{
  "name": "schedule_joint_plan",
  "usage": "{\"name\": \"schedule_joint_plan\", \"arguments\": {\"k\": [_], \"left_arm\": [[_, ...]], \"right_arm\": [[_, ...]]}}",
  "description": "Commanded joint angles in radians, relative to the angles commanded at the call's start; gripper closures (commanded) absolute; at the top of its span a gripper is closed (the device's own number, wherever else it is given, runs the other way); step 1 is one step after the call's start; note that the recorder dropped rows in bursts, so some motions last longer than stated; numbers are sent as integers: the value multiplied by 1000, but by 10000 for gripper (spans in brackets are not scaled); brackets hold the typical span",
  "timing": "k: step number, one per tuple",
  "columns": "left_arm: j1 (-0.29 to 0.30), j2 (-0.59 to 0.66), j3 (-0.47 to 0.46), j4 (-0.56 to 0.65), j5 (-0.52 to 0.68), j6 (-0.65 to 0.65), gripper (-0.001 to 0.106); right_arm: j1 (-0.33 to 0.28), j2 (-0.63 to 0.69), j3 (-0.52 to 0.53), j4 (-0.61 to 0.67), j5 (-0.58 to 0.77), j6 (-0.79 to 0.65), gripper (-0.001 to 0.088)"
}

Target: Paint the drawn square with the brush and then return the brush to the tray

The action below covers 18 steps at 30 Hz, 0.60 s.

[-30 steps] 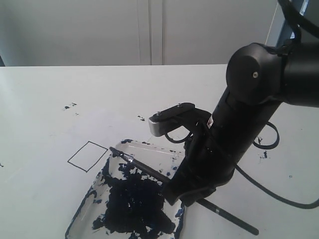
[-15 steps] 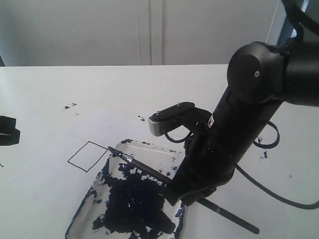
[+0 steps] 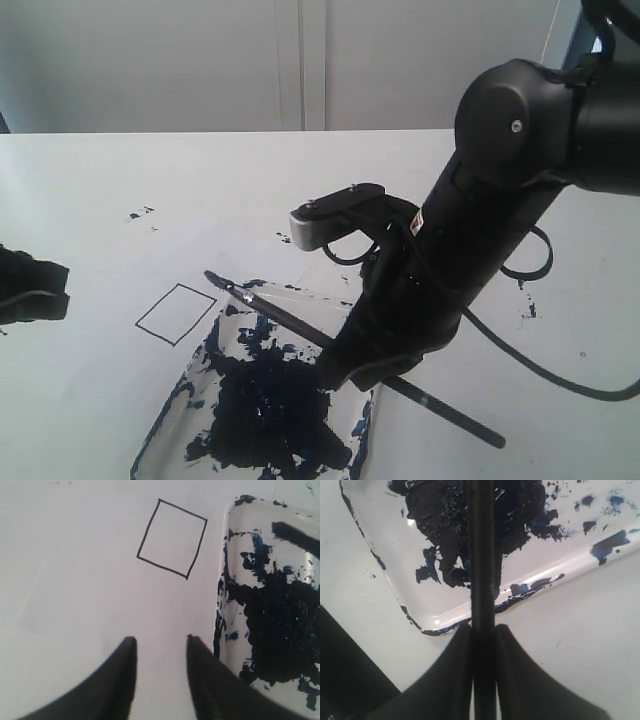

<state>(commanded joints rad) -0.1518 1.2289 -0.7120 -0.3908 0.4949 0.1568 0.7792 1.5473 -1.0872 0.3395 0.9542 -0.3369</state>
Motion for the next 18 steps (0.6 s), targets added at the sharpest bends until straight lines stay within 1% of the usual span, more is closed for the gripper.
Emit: {"name": "schedule_joint_plan", "arguments": {"k": [2,5,9,18], "left_arm": [[0,22,0,4,17,0,221],[0,56,0,11,20,4,244],[0,109,2,11,9,40,316],[0,189,2,11,-130,124,316]], "right_arm": [[0,14,-13,-16,0,0,868],[0,54,-42,-84,0,55,868],[0,95,-68,-105,-9,73,868],[0,140,-129,-99,-20,78,868]]}}
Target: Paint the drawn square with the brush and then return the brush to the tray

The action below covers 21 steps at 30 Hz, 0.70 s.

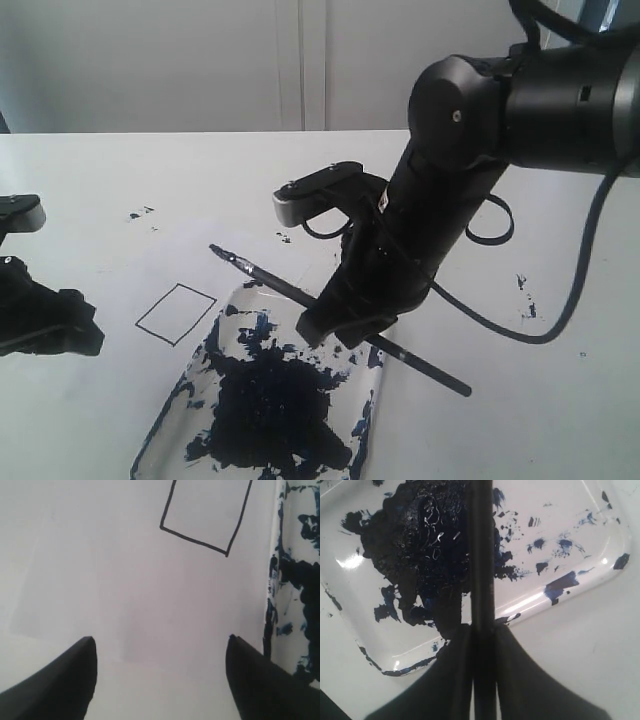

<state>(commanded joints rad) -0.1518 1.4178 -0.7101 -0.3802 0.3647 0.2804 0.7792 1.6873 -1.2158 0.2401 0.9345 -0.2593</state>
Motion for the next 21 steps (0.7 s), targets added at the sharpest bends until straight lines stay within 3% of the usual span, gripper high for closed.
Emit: {"name": "schedule_joint_plan", "arguments": {"k": [6,21], "left_arm": [[0,52,0,0,-44,71,316],[0,178,0,31,-104,88,316]], "right_arm": [[0,63,-40,15,-6,0,868],[32,166,-144,36,-24,7,868]]}}
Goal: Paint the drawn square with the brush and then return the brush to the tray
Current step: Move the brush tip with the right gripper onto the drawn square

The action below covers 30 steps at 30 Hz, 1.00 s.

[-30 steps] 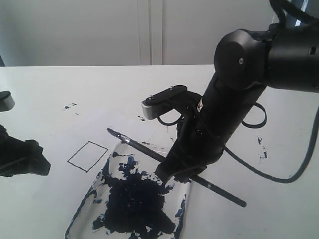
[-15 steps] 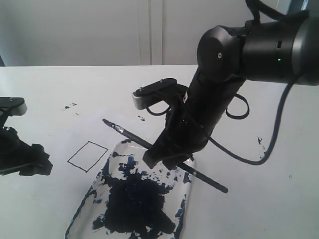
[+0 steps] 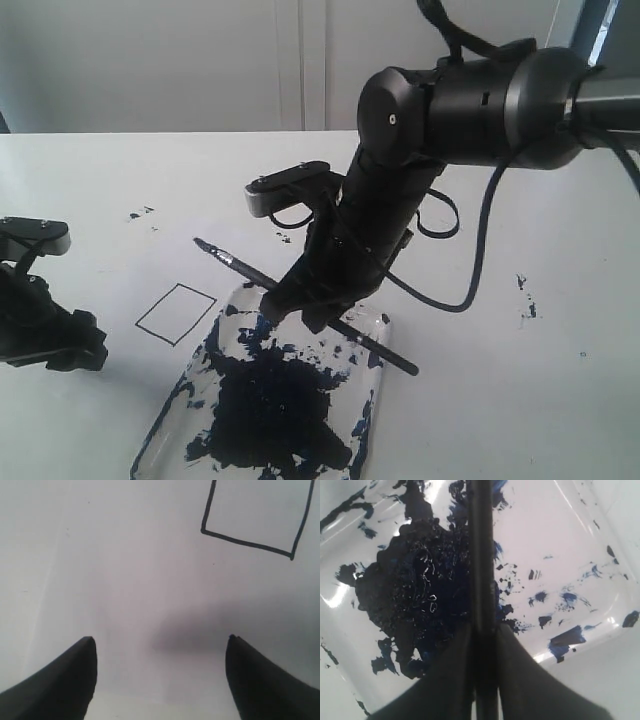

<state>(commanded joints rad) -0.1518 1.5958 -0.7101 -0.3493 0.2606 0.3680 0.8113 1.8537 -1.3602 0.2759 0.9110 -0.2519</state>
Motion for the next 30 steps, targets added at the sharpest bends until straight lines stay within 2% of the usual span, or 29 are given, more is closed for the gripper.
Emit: {"name": "schedule_joint_plan", "arguments": {"k": [7,16,20,24,30], "left_arm": [[0,46,0,33,0,2,318],[0,74,0,92,16,2,383],[0,74,0,99,16,2,383],[0,74,0,155,16,2,383],[0,74,0,181,24,-1,383]], "right_arm": [[6,54,-45,2,16,20,868],[10,77,-63,53,50,20,868],[32,77,-63,48,63,20,868],[63,77,-63,44,58,20,868],[75,85,-63,41,59,20,868]]}}
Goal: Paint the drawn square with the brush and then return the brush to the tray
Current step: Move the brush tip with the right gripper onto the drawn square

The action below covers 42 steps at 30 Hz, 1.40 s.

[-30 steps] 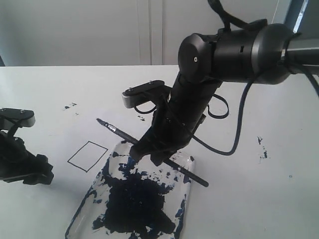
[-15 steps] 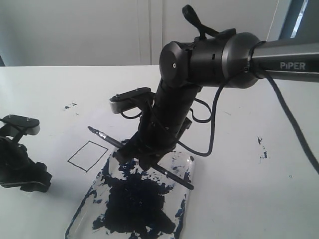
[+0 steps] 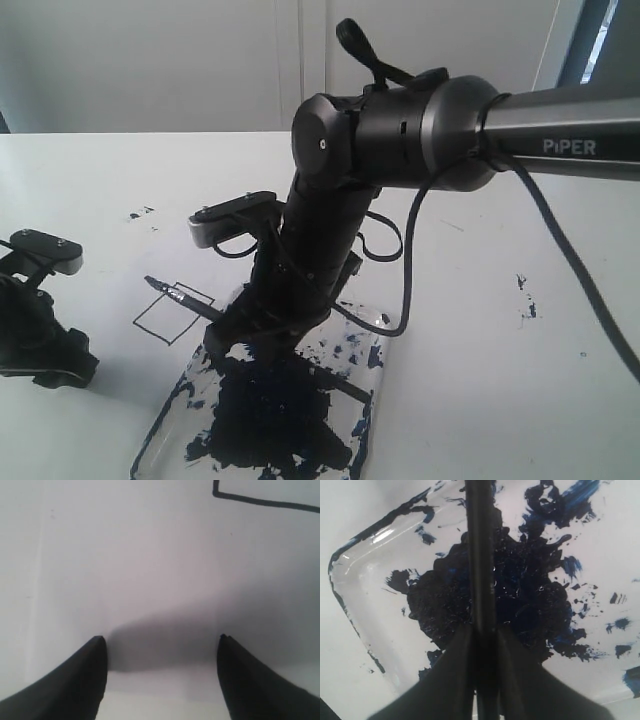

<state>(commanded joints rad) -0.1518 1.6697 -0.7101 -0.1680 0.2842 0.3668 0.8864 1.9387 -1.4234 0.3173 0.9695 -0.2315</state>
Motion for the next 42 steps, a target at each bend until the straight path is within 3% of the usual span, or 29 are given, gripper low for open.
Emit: {"name": "schedule_joint_plan", "arguments": {"k": [30,42], "left_arm": [[0,0,0,47,2,-53,383],[0,0,0,47,0,-53,383]], "right_arm": [[2,8,0,83,-26,-23,868],[32,85,0,92,-34,-31,868]]}}
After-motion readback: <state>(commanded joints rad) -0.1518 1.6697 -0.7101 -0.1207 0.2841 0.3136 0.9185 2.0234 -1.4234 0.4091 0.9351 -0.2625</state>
